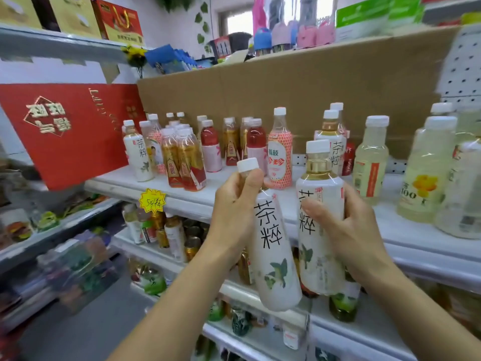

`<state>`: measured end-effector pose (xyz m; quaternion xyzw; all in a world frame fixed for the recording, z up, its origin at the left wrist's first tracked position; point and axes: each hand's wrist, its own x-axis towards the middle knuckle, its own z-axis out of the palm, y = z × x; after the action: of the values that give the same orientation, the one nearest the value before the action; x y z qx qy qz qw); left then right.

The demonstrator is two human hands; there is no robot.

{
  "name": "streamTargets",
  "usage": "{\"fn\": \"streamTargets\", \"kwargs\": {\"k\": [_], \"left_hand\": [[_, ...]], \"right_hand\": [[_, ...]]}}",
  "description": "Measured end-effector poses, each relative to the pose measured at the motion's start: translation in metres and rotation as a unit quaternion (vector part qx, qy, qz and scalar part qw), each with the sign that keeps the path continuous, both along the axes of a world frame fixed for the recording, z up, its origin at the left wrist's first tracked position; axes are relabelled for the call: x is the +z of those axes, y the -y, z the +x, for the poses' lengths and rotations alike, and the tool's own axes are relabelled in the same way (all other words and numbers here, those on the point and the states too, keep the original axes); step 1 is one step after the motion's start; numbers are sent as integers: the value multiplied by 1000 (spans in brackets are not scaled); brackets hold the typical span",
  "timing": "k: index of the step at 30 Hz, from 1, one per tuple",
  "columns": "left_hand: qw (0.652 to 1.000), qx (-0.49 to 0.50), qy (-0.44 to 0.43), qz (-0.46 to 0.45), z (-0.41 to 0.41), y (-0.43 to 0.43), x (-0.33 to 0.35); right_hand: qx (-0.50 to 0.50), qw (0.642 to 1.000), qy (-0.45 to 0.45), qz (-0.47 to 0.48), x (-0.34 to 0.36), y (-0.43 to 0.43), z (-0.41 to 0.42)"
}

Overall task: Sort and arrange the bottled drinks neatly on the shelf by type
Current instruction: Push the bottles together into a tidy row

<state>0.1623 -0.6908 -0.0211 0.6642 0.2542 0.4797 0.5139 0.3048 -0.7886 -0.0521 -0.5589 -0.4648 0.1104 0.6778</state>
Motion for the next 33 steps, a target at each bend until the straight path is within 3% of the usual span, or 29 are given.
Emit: {"fn": "streamTargets", "kwargs": {"k": [8, 16, 25, 33], "left_hand": [[1000, 25, -2, 4, -19, -92, 13], [1000, -23, 12, 8, -57, -182, 18], [997, -70, 3, 16, -159, -315, 30], [999, -8, 6, 50, -251, -441, 51]], "right_hand": [[16, 1000, 0, -7, 9, -92, -15], [14, 1000, 2, 1, 18, -173, -63], [-18, 999, -19, 28, 18, -297, -165], [-49, 997, -35, 54, 23, -391, -232]]}}
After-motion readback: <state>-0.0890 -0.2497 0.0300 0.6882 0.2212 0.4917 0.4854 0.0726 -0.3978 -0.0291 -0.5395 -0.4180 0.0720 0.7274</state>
